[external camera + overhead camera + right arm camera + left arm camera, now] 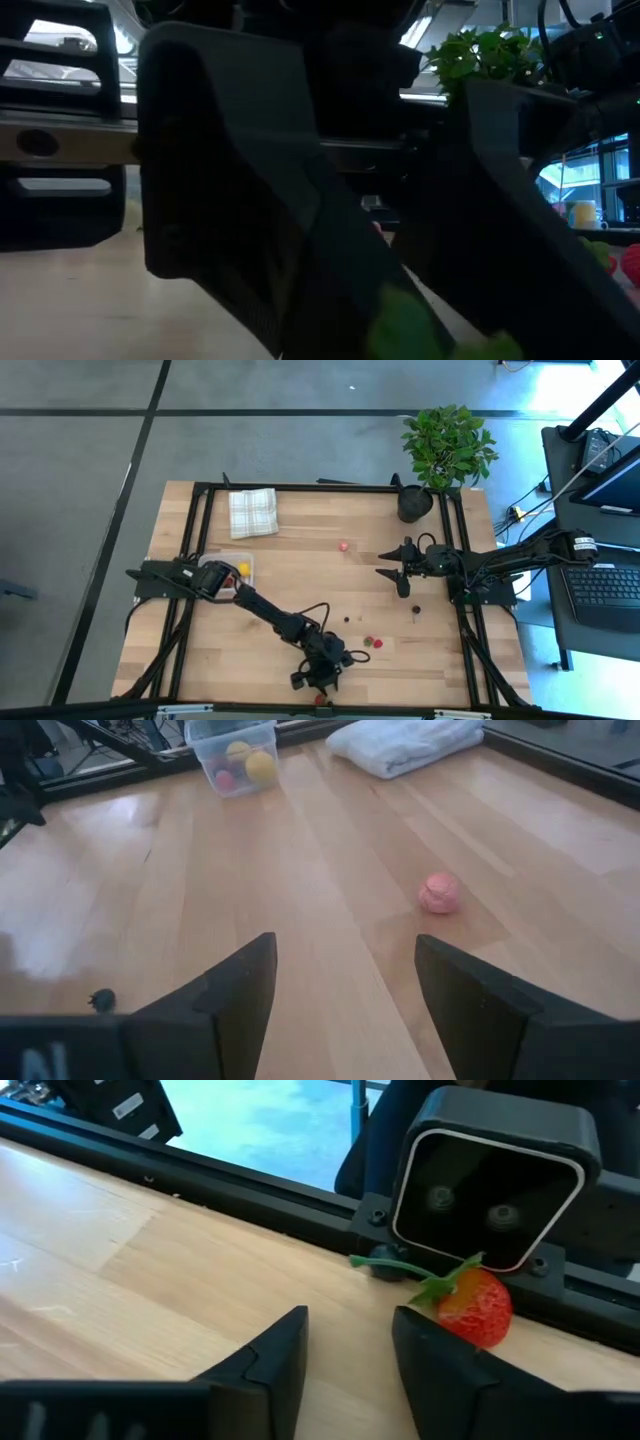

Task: Pick and placing Produce into tupperware
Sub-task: Put the bottom red strawberry into the transparent bin

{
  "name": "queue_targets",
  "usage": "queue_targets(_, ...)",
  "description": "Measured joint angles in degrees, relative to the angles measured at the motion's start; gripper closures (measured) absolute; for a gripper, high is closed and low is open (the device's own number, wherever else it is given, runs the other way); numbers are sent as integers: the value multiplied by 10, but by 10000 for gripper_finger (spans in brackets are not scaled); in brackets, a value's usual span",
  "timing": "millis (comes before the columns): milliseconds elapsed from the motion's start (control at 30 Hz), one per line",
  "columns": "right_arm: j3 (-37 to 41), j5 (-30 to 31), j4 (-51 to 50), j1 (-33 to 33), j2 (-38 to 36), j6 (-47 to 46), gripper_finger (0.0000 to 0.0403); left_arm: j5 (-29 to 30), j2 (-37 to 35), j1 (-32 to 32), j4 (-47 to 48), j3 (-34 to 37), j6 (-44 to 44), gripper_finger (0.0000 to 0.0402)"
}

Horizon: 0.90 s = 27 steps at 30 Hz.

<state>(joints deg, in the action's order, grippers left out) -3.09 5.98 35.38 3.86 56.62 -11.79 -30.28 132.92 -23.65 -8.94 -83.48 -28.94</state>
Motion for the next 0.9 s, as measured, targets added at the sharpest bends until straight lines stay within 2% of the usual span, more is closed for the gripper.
queue_targets(167, 0, 0, 0, 0, 0, 0, 163, -7, 0, -9, 5, 0, 1, 310)
queue_targets(367, 0, 0, -1, 0, 0, 0, 163, -9, -1, -16, 14, 0, 17, 391)
queue_targets(733, 0, 0, -1, 0, 0, -2, 163, -9, -1, -18, 20, 0, 21, 398)
queue_targets(900, 0, 0, -1, 0, 0, -6, 163, -5, -2, -18, 29, -1, 64, 401)
